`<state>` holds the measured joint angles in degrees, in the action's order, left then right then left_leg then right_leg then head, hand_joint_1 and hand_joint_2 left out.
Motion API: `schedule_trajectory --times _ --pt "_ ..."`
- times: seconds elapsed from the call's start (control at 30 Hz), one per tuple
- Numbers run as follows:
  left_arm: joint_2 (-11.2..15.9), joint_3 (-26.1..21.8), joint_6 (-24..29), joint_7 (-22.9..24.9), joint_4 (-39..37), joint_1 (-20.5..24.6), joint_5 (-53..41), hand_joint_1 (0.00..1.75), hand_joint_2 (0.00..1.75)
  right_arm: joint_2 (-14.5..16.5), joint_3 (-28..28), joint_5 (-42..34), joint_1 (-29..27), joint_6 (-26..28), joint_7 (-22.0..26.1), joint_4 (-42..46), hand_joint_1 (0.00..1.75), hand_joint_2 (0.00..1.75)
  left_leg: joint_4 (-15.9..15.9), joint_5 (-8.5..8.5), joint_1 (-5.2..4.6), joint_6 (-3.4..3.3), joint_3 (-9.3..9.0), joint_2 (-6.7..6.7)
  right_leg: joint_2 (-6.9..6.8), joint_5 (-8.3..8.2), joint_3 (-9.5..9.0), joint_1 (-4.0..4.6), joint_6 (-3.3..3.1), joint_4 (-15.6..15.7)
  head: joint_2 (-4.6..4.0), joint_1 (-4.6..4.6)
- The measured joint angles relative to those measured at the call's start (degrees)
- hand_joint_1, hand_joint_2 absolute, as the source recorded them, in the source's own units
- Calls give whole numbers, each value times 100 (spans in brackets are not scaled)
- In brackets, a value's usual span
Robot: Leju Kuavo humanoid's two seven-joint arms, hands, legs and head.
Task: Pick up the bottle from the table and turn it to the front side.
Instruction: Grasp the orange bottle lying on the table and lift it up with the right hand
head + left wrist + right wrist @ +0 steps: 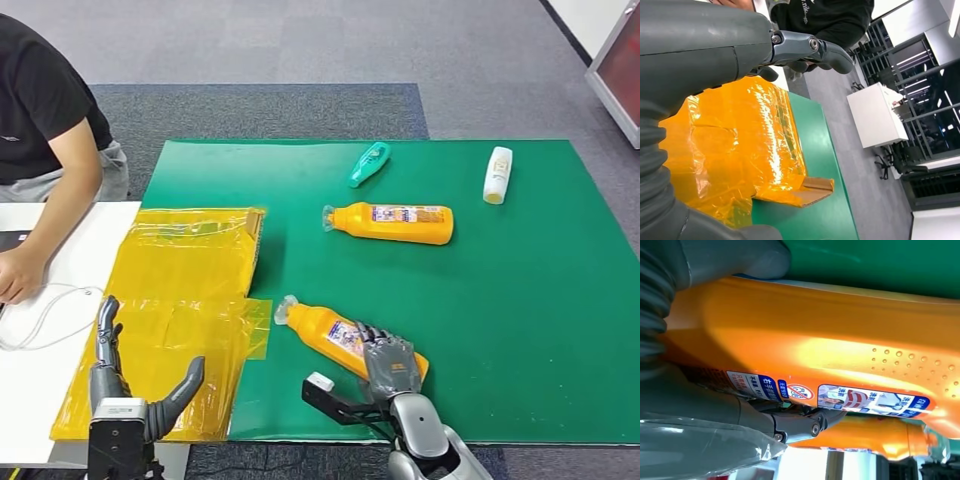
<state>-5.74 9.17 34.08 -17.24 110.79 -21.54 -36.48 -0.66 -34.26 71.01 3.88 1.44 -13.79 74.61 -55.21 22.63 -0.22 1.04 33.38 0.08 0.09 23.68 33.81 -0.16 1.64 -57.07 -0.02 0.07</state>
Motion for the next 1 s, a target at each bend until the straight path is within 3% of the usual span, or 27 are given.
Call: schedule_trajectory --times 0.17,0.33,0.47,0.77,1.0 --pt "-4 -2 8 -102 -1 72 113 0 175 28 266 -1035 -170 526 732 215 175 175 -1 -1 0 2 10 -1 0 1 10 0 2 -1 0 -1" --pt "-3 38 38 -316 -8 161 401 0 175 102 471 -2142 -408 1159 1844 653 175 175 -1 -1 0 3 38 -1 0 2 38 0 2 -3 0 -1" --pt "-1 80 68 -409 -13 228 611 0 175 157 548 -2615 -494 1326 2244 973 175 175 -1 1 0 2 48 0 0 7 46 0 3 -3 0 0" --pt "50 293 -212 -481 -134 386 1238 0 175 248 524 -3167 -516 1437 2634 1489 175 175 -1 1 0 0 61 -1 0 7 57 0 4 -3 0 -1" --pt "106 431 -1551 -537 -422 629 2803 0 175 246 156 -2666 -431 1441 2629 1469 175 175 -1 0 0 2 65 -1 0 7 63 1 4 -4 0 -1"
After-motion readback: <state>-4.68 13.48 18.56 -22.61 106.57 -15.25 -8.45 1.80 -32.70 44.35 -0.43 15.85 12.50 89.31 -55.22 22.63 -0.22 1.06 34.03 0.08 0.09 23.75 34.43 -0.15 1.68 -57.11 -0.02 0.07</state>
